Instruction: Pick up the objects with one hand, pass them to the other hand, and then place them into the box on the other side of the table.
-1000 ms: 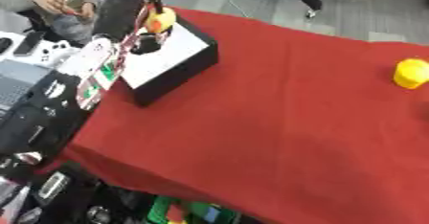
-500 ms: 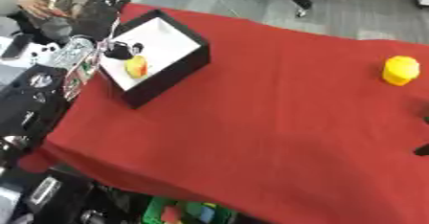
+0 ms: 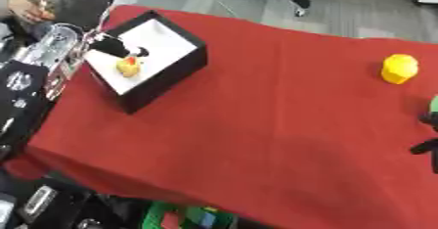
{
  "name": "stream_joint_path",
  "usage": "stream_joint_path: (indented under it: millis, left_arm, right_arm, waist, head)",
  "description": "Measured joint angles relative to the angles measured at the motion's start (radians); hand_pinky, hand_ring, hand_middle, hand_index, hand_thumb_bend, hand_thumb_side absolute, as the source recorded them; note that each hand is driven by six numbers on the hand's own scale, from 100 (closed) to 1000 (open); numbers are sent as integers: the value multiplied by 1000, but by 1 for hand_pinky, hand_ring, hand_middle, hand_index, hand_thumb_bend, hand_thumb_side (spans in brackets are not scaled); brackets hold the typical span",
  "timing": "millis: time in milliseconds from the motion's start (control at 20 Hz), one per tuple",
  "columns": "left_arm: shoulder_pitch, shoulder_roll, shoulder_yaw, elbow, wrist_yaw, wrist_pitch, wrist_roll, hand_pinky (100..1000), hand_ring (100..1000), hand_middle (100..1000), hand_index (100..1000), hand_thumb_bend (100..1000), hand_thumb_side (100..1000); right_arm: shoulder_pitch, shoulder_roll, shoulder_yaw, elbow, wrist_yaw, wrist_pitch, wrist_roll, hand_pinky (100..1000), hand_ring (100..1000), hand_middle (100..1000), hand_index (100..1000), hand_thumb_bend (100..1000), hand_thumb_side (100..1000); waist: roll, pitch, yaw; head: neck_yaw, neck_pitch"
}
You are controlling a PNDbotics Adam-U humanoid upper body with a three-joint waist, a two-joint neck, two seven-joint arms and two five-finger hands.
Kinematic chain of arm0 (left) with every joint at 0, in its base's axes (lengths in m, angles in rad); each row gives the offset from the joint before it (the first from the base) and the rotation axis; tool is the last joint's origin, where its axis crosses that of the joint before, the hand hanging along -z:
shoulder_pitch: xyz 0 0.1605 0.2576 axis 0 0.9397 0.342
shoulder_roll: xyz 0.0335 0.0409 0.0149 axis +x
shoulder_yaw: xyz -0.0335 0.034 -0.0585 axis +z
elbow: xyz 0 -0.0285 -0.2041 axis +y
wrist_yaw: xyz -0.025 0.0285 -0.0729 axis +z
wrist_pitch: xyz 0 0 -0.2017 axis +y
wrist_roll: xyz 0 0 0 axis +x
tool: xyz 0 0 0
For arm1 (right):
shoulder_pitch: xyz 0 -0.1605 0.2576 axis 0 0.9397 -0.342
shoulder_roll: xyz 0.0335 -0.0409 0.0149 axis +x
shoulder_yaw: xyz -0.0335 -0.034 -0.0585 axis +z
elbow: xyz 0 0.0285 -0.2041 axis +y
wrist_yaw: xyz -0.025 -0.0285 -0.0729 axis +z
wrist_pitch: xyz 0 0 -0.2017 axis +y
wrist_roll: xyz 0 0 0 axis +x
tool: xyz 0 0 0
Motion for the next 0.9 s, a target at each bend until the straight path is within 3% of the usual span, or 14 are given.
stream_joint_path:
  millis: [50,100,150,250,400,450,600,750,900]
  left_arm:
    - [13,-17,1,-66,85,-19,15,816,822,854,873,398,671]
    - [24,-37,1,-122,172,-49,29,805,816,850,870,356,680]
    - [31,-56,0,-163,258,-90,41,796,807,846,869,298,707]
    - [38,-95,-6,-210,395,-187,58,774,790,832,869,175,747]
    - [47,-163,-33,-232,497,-310,71,768,785,827,871,143,754]
    - [48,-187,-46,-235,511,-338,75,751,774,815,860,108,783]
    - [47,-264,-100,-236,563,-407,92,730,750,790,842,100,803]
    - [31,-334,-144,-236,608,-456,102,732,748,787,842,100,789]
    - [14,-396,-182,-236,603,-481,89,720,736,774,828,100,795]
  right_arm:
    - [0,-7,-5,1,1,1,-6,1000,608,829,900,100,524]
    - [0,-17,-12,2,2,2,-13,1000,606,833,902,100,604]
    - [-1,-30,-20,2,2,3,-23,1000,605,835,903,100,523]
    - [-1,-66,-38,3,2,9,-47,1000,602,847,907,100,531]
    - [-13,-144,-69,19,4,29,-96,1000,624,866,914,100,507]
    - [-21,-172,-78,30,7,38,-112,1000,696,905,931,100,445]
    - [-64,-267,-100,100,44,62,-143,1000,781,952,966,100,327]
    - [-126,-361,-117,206,121,47,-139,1000,858,976,991,100,220]
    - [-179,-427,-129,325,208,12,-111,1000,912,995,1000,100,199]
  waist:
    - [-4,1,1]
    - [-8,2,5]
    - [-12,2,10]
    - [-20,5,16]
    - [-30,7,28]
    - [-32,9,31]
    - [-36,13,45]
    - [-36,22,74]
    - [-35,35,108]
  head:
    - [-38,0]
    - [-84,0]
    - [-137,0]
    - [-248,0]
    - [-397,0]
    - [-434,0]
    - [-515,0]
    - [-571,0]
    - [-619,0]
